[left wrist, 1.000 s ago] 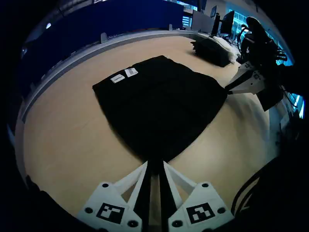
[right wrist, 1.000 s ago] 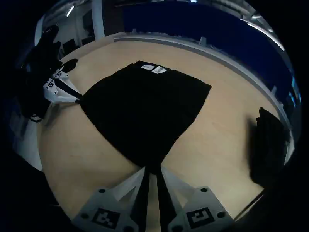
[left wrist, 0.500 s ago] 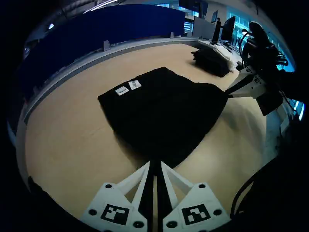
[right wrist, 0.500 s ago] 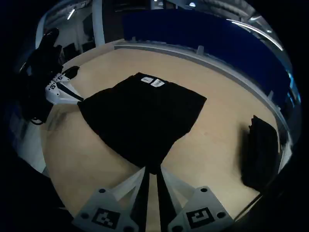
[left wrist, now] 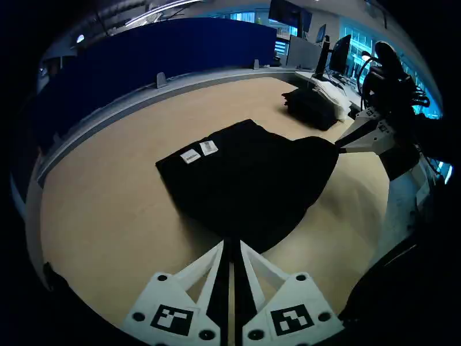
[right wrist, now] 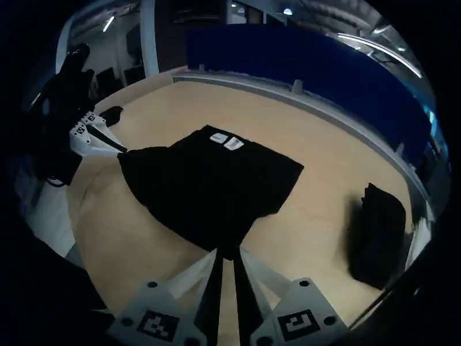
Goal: Fold towel
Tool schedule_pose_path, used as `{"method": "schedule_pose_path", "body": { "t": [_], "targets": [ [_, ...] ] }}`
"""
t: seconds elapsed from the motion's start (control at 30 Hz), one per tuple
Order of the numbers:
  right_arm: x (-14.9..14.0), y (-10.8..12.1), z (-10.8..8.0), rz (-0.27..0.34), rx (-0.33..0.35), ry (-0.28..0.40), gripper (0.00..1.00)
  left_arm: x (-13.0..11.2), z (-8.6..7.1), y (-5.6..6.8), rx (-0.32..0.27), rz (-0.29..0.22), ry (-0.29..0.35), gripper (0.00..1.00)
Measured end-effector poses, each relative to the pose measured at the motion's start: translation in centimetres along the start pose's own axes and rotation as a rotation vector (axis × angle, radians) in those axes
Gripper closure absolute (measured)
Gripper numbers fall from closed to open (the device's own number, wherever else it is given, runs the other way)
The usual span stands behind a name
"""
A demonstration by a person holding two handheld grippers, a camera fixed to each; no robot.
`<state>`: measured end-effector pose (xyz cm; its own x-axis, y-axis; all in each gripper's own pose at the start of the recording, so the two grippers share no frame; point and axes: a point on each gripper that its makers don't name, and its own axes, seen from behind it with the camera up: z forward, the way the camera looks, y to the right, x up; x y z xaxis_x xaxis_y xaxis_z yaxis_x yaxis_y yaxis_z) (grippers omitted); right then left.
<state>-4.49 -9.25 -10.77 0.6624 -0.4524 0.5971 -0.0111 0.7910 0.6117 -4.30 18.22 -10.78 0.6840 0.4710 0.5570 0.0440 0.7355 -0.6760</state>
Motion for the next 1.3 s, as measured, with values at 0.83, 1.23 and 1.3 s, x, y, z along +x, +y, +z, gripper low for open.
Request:
{"method": "schedule_pose_path", "body": {
  "t": [0.83,1.23,1.3],
  "targets": [
    [2.1,0.6,-2.9,0.011,0.007,-0.002,0.88,3.4,-2.8,-1.4,0.001,-0.135,0.042,0.95],
    [4.7,5.4,1.5,0.051,-0.021,-0.024,0.88,6.0,2.2,-5.1,-0.002,-0.188,0.015,0.95],
    [4.9,6.0,2.4,0.063,-0.024,-0.029,0.88,6.2,3.2,-5.7,-0.004,-0.189,0.007,0.95]
  ]
}}
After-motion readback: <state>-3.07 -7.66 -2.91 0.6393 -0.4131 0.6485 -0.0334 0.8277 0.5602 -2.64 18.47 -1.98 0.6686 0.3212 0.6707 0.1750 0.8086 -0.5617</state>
